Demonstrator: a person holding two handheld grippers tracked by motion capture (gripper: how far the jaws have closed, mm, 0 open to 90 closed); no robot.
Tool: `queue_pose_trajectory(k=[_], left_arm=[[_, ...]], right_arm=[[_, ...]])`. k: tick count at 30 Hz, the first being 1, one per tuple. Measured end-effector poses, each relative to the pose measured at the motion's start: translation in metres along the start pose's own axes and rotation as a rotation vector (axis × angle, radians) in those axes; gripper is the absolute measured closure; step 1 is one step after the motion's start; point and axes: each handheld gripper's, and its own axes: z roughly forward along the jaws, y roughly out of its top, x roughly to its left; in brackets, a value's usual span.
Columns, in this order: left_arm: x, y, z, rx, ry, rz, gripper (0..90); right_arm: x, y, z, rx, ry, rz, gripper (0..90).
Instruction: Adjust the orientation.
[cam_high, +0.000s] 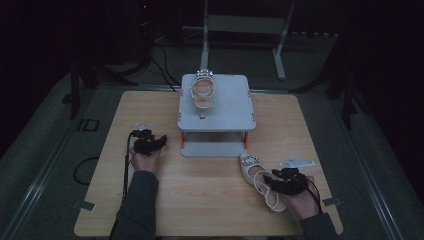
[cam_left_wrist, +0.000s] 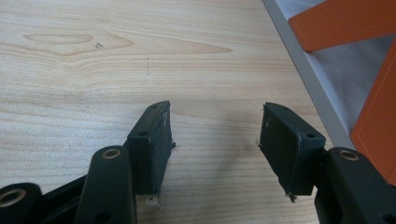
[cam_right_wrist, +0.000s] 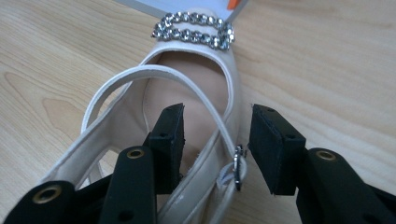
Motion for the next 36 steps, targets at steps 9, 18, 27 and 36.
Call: queue_pose_trajectory(k=[9, 18, 27, 36], left_arm=[[-0.003, 0.0, 0.001, 0.002, 0.013, 0.024, 42.0], [-0.004, -0.001, 0.001, 0.004, 0.017, 0.028, 41.2], [-0.005, -0.001, 0.001, 0.006, 0.015, 0.033, 41.1], [-0.005, -0.001, 0.001, 0.005, 0.013, 0.034, 41.1]], right_arm=[[-0.003, 0.0, 0.01, 0.059, 0.045, 0.074, 56.4], [-0.005, 0.005, 0.007, 0.093, 0.025, 0.129, 68.1], [-0.008, 0.006, 0.009, 0.132, 0.002, 0.163, 77.2], [-0.013, 0.005, 0.009, 0.131, 0.012, 0.257, 85.7]])
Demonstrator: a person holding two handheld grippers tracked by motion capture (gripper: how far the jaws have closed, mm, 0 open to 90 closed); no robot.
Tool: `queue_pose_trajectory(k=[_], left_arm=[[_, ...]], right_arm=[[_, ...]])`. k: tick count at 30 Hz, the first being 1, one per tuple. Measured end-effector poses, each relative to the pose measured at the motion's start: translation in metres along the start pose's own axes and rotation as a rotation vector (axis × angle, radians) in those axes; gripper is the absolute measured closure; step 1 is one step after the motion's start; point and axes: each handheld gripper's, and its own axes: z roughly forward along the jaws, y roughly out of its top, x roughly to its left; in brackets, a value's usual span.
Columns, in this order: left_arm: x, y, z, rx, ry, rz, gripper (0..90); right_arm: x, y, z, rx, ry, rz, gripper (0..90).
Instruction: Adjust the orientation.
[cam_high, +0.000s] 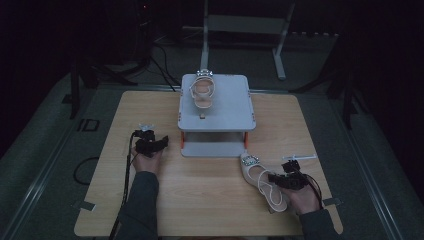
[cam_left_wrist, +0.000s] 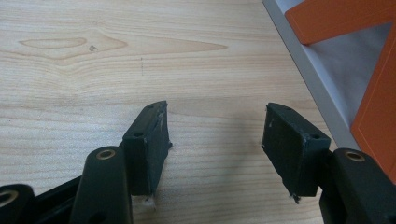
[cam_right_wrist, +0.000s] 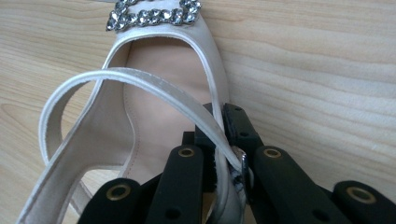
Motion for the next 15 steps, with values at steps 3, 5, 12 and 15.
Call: queue_pose_trajectory(k=[3, 5, 12, 15], left_arm=[[0.0, 0.0, 0.0, 0.0, 0.0, 0.0, 41.1], [0.0, 0.0, 0.0, 0.0, 0.0, 0.0, 41.1], [-0.001, 0.0, 0.0, 0.0, 0.0, 0.004, 41.2], [-0.001, 0.0, 0.0, 0.001, 0.001, 0.005, 41.1]], right_arm=[[-0.003, -0.002, -0.001, -0.002, 0.029, 0.018, 86.1], [-0.003, -0.003, -0.001, -0.002, 0.038, 0.026, 86.1], [-0.014, -0.002, -0.013, -0.044, 0.015, 0.053, 86.1], [-0.023, 0.001, -0.019, -0.067, -0.01, 0.083, 86.1]])
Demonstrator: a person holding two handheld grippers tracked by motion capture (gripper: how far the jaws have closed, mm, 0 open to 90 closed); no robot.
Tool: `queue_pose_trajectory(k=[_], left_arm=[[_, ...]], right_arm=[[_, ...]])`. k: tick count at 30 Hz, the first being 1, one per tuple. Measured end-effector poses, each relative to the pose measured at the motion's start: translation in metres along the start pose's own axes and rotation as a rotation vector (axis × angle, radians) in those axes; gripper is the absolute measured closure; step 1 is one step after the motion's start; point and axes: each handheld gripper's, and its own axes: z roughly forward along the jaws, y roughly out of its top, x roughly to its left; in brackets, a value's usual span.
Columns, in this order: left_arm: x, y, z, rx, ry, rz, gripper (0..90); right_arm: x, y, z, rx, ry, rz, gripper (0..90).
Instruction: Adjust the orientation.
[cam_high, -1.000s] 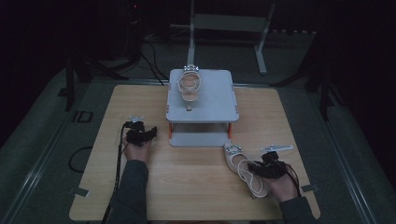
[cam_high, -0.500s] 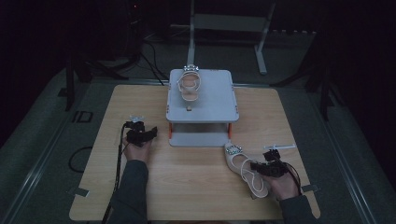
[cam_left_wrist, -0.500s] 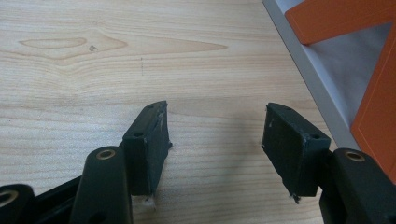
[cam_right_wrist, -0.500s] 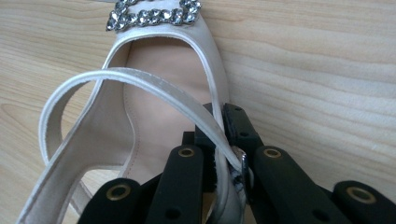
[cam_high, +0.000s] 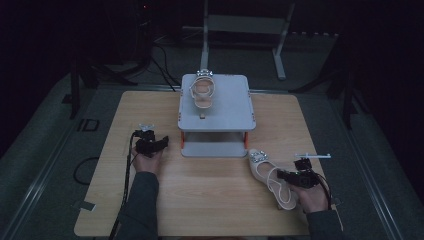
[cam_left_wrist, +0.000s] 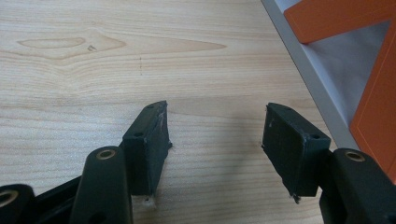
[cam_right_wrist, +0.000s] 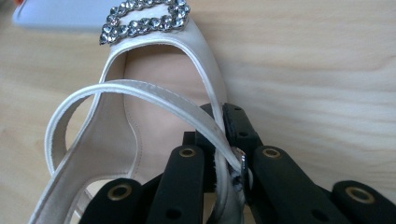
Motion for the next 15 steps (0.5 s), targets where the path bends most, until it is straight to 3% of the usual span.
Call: queue_pose_trajectory(k=[6, 9, 10, 15], left_arm=[[-0.001, 0.0, 0.0, 0.002, 0.003, 0.004, 41.1], [-0.001, 0.0, 0.0, 0.002, 0.002, 0.004, 41.1], [-0.001, 0.0, 0.0, 0.002, 0.003, 0.004, 41.1], [-0.001, 0.0, 0.0, 0.002, 0.003, 0.005, 41.2]], right_arm=[[-0.02, 0.015, -0.002, -0.043, -0.046, 0.048, 86.0], [-0.03, 0.027, 0.001, -0.066, -0.075, 0.077, 86.0], [-0.036, 0.036, 0.004, -0.082, -0.084, 0.106, 86.0], [-0.046, 0.053, 0.015, -0.098, -0.111, 0.157, 85.9]])
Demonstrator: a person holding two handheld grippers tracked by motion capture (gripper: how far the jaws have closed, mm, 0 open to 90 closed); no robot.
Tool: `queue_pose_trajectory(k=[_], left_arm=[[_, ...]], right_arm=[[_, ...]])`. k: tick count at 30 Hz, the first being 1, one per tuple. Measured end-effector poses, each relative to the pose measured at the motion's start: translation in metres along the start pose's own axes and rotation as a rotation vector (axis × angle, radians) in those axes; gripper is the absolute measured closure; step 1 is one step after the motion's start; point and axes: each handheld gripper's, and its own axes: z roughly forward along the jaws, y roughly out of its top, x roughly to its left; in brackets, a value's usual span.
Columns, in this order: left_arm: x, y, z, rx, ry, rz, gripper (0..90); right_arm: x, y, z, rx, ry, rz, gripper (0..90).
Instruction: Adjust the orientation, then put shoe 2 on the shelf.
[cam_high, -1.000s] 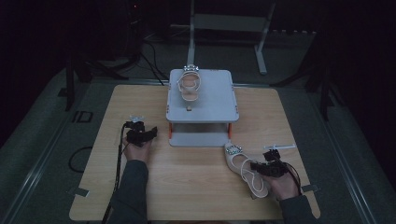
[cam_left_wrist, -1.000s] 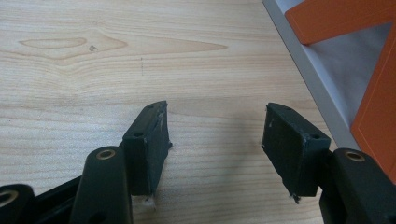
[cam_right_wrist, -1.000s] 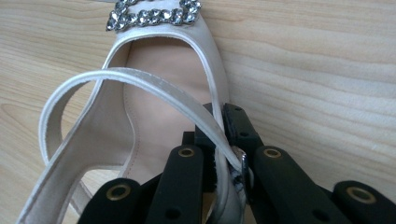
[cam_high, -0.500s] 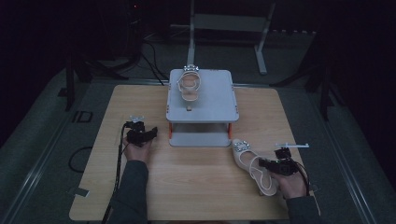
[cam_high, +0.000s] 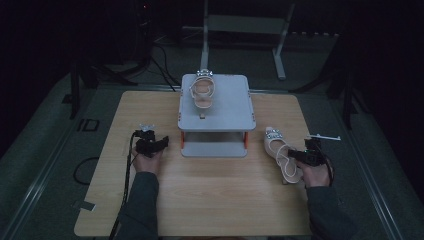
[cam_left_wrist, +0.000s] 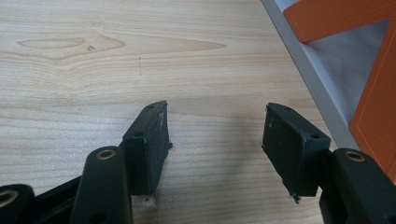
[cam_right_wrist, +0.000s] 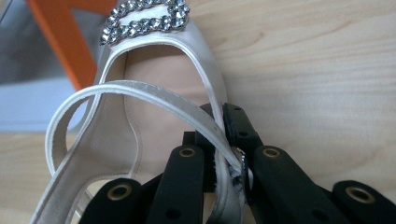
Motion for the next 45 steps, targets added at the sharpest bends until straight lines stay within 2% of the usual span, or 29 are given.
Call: queue_pose_trajectory(k=[8, 16, 45], left_arm=[[0.0, 0.0, 0.0, 0.001, 0.002, 0.004, 41.2], [-0.001, 0.0, 0.0, 0.002, 0.001, 0.004, 41.1], [-0.002, 0.0, 0.0, 0.003, 0.005, 0.012, 41.2]], right_arm=[[-0.001, 0.017, 0.015, -0.007, -0.032, 0.025, 85.9], [-0.001, 0.027, 0.026, 0.002, -0.037, 0.055, 85.8], [0.007, 0.065, 0.04, 0.01, -0.056, 0.102, 85.7]])
